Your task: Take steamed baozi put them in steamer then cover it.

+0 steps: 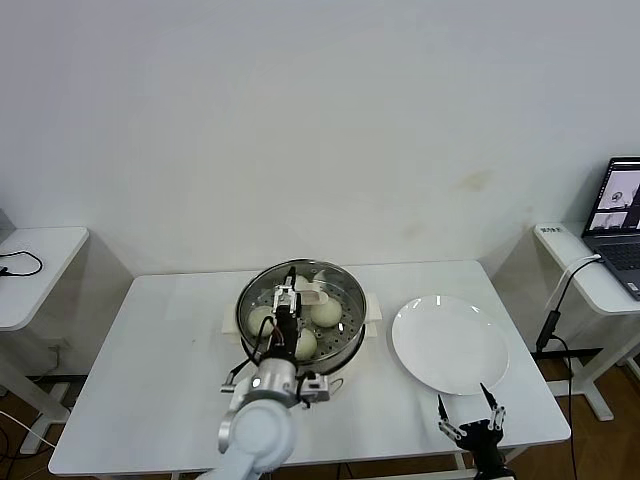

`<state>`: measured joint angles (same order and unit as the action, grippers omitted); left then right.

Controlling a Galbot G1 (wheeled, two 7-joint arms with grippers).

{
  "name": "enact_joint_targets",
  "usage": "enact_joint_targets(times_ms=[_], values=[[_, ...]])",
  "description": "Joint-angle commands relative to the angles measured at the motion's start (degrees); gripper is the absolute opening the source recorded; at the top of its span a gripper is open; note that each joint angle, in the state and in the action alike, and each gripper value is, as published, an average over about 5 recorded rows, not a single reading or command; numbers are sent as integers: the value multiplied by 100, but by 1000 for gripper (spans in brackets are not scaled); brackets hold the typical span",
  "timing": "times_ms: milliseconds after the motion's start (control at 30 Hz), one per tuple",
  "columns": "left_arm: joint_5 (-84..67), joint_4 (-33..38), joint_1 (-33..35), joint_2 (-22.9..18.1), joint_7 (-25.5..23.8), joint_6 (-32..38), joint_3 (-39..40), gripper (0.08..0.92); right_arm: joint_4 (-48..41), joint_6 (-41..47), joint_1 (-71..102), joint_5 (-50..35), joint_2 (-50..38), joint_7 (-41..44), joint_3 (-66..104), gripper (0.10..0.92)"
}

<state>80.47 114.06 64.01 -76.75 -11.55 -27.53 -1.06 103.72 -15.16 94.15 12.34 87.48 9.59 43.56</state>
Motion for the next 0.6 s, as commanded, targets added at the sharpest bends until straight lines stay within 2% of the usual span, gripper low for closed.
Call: enact_joint_targets(times_ms=[33, 167, 300, 400, 467, 600], values=[[-1555, 1248, 1398, 608, 1516, 1009, -900, 780, -40, 27, -1, -21, 10, 2, -5, 823], [-4025, 1600, 2291, 746, 2144, 2164, -1991, 818, -31, 9, 36, -46, -2, 9, -6, 823], [-7515, 1397, 2990, 696, 2377, 3268, -3447, 822, 20, -31, 88, -169, -33, 39, -7, 823], [-9299, 1076, 3406, 736, 2602, 3467, -4192, 823, 98, -27, 142, -294, -83, 68, -40, 823], [-10128, 924, 3724, 803, 2639, 3335, -4441, 823, 159, 12, 198, -443, -150, 88, -84, 823], [-10726, 842, 4269, 731, 2520, 3173, -4304, 823, 320, 142, 367, -935, -384, 131, -261, 823]])
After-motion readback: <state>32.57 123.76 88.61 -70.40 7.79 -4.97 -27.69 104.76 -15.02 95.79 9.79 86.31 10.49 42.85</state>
